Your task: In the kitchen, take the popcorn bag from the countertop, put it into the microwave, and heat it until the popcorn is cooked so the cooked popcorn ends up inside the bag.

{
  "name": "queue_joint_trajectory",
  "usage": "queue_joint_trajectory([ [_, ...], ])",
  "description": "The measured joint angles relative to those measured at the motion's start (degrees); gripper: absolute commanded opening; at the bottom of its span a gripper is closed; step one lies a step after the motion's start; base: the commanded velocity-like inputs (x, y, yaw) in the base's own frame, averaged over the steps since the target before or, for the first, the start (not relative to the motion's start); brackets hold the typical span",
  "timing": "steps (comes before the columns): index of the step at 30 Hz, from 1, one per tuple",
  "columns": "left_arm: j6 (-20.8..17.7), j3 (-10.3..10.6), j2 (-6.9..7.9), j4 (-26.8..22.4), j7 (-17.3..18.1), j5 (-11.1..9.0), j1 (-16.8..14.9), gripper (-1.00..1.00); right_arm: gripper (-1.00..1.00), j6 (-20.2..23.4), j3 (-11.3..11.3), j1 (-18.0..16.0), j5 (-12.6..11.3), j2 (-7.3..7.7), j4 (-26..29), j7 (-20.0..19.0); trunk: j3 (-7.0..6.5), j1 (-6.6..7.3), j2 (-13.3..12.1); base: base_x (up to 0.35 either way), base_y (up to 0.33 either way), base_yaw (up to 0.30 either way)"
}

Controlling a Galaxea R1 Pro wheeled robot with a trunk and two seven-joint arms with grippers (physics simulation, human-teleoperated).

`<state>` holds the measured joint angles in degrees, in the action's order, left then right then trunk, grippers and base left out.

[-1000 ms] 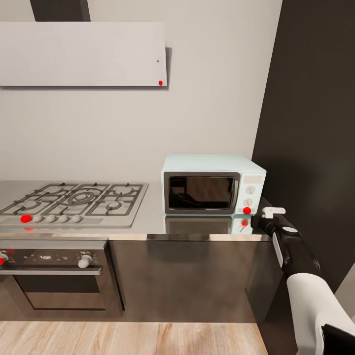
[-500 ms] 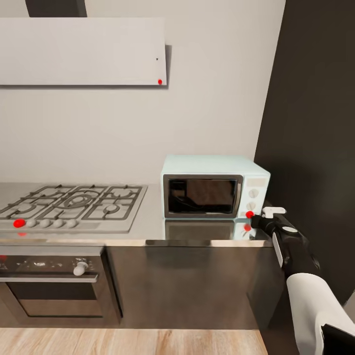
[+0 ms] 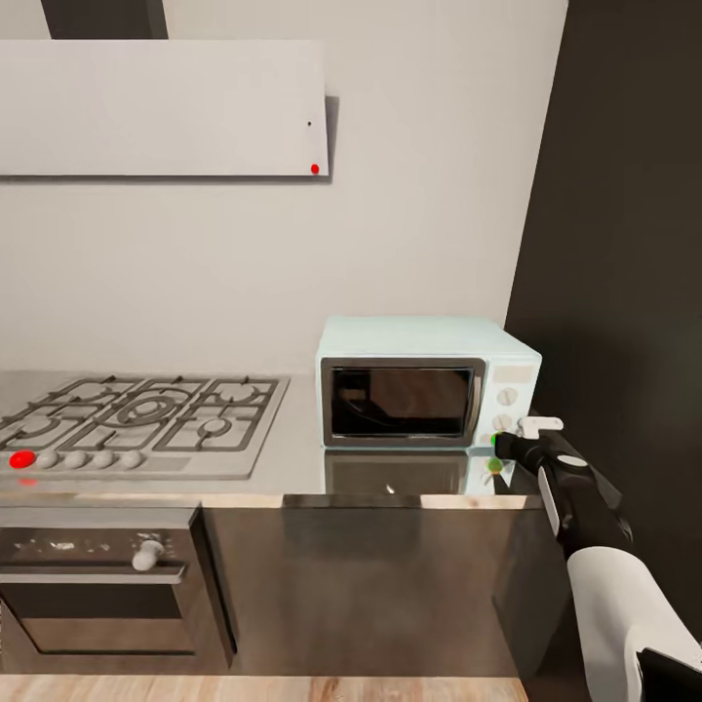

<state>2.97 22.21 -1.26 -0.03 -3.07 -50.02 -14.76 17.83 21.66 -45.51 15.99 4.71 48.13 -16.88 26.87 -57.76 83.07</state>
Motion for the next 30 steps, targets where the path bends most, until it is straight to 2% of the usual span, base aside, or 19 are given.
queue_joint_trajectory([
  [2,0.05,0.04,-0.08,0.00,0.02,0.00,-0.02,1.00,-1.00,-0.05,0.02,-1.08,-0.04,0.02,0.12,-0.26,0.00,-0.90,0.00,-0.324,0.000,0.000],
  [10,0.03,0.07,-0.45,0.03,0.03,0.17,-0.03,1.00,-1.00,0.32,0.11,-1.12,-0.18,0.39,1.73,-0.76,-0.01,-1.00,-0.03,-0.343,0.000,0.000],
  [12,-0.01,0.07,-0.75,0.03,0.04,0.18,-0.04,1.00,-1.00,1.05,0.14,-1.11,-0.42,0.36,4.97,-1.80,-0.01,-1.00,-0.03,-0.344,0.000,0.000],
  [13,-0.02,0.07,-0.88,0.03,0.03,0.18,-0.02,1.00,-1.00,2.07,0.15,-0.77,-0.60,0.35,8.76,-3.78,-0.01,-1.00,-0.02,-0.344,0.000,0.000],
  [14,-0.03,0.07,-0.92,0.03,0.04,0.19,0.00,1.00,-1.00,3.35,0.20,0.04,-0.64,0.23,12.51,-5.91,-0.01,-1.00,-0.03,-0.344,0.000,0.000],
  [16,-0.03,0.07,-0.98,0.03,-0.02,0.19,-0.03,1.00,-1.00,8.18,0.51,4.31,-0.68,0.06,22.99,-12.73,-0.01,-1.00,-0.03,-0.344,0.000,0.000],
  [18,-0.03,0.06,-0.99,0.02,-0.05,0.18,-0.01,1.00,-1.00,11.43,2.40,10.74,-0.58,-0.07,31.95,-18.19,0.00,-1.00,-0.02,-0.344,0.000,0.000],
  [20,-0.02,0.06,-1.01,0.03,-0.11,0.19,-0.01,1.00,-1.00,12.63,3.59,14.62,-0.57,-0.13,35.47,-20.20,0.00,-1.00,-0.03,-0.344,0.000,0.000],
  [24,-0.03,0.07,-1.00,0.03,-0.13,0.19,-0.02,1.00,-1.00,12.99,4.14,16.40,-0.48,-0.37,36.95,-20.96,-0.01,-1.01,-0.03,-0.344,0.000,0.000],
  [27,-0.03,0.07,-0.98,0.04,-0.14,0.17,-0.06,1.00,-1.00,13.35,4.17,16.54,-0.15,-2.18,35.36,-21.18,-0.01,-1.01,-0.03,-0.344,0.000,0.000],
  [29,-0.08,0.07,-1.00,0.04,-0.15,0.19,-0.05,1.00,-1.00,13.17,4.13,16.69,0.84,-3.33,30.49,-21.24,0.00,-1.01,-0.04,-0.344,0.000,0.000],
  [30,-0.10,0.07,-1.01,0.04,-0.20,0.19,-0.03,1.00,-1.00,12.91,4.00,16.69,2.53,-3.60,25.09,-21.13,0.00,-1.01,-0.04,-0.344,0.000,0.000],
])
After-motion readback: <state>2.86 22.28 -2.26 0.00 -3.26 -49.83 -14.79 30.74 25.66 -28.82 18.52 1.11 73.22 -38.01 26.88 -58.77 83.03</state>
